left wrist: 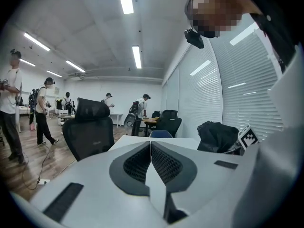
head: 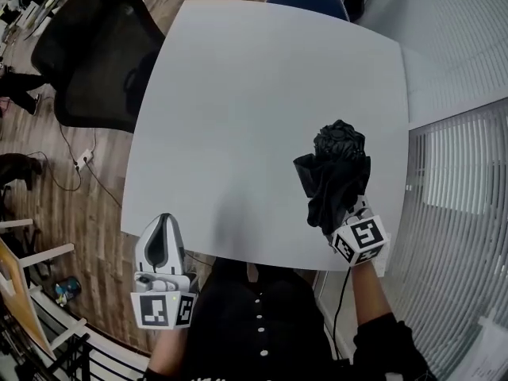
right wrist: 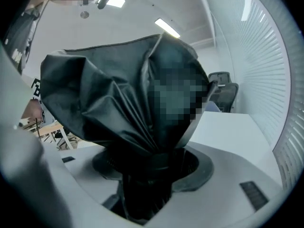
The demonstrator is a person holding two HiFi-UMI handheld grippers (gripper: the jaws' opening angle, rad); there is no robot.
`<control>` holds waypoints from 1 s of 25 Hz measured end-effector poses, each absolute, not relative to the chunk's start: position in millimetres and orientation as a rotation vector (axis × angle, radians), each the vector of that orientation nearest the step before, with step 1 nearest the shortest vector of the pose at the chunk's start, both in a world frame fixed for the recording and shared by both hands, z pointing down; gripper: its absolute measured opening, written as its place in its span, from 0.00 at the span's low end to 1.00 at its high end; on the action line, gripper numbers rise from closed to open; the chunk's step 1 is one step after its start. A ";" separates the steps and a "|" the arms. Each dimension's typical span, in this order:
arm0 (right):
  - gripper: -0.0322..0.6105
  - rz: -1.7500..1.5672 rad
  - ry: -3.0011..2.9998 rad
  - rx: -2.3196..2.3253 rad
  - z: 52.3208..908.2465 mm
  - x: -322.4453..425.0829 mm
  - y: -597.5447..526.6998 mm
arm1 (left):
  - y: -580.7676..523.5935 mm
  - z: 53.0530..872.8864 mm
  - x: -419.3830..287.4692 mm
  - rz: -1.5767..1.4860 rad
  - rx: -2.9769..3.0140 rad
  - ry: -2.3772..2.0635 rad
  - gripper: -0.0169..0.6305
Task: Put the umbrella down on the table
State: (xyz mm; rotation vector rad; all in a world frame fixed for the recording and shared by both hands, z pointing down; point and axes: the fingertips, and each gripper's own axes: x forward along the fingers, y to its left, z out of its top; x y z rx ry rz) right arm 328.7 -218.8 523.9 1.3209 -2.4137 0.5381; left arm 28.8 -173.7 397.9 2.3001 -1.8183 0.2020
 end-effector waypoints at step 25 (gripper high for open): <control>0.46 0.434 -2.224 0.528 683.0 254.9 -203.2 | -152.9 458.0 30.3 0.331 2.217 -1.714 0.05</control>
